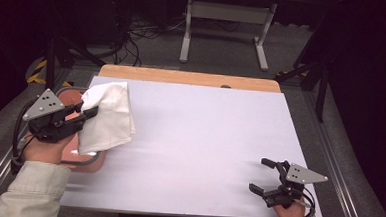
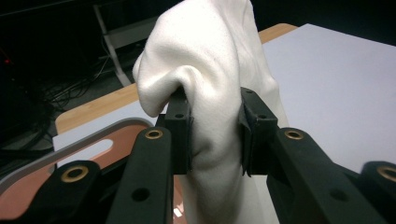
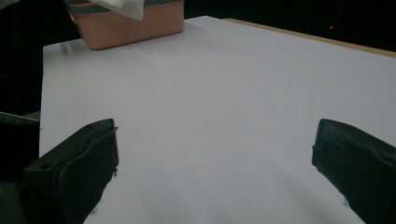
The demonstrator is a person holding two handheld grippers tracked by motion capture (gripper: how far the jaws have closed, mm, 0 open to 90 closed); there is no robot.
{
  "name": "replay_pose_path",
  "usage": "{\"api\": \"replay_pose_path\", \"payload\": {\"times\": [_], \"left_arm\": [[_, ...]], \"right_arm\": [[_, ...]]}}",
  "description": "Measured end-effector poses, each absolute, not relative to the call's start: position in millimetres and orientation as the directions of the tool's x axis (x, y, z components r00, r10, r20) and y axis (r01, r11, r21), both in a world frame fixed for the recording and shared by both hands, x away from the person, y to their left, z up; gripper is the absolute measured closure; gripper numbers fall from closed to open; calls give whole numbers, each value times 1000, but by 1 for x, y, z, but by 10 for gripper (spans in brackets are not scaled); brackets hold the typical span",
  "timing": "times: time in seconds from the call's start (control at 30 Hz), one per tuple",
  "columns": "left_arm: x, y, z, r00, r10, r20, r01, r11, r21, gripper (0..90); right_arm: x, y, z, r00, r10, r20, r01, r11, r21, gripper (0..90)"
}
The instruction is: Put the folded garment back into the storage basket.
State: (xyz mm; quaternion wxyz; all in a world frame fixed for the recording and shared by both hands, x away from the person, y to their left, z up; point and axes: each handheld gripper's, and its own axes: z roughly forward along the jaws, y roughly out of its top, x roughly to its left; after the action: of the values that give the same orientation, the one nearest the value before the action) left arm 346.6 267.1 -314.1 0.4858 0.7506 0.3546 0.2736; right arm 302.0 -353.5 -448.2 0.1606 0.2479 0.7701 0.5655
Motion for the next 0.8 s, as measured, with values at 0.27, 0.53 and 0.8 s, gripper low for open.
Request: {"api": "replay_pose_path", "payload": {"times": [0.27,0.53,0.8], "left_arm": [[344,286,-314,571,819,58,291,-268,918,693],[342,299,-314,547,834,66,306,-273,912,693],[341,307,-313,535,841,78,312,-282,907,693]], "right_arm": [[302,-354,-448,-826,562,36,202,237,950,12],[302,-354,-448,-828,560,34,201,240,950,12],[302,-353,-448,-829,559,31,200,243,949,12]]}}
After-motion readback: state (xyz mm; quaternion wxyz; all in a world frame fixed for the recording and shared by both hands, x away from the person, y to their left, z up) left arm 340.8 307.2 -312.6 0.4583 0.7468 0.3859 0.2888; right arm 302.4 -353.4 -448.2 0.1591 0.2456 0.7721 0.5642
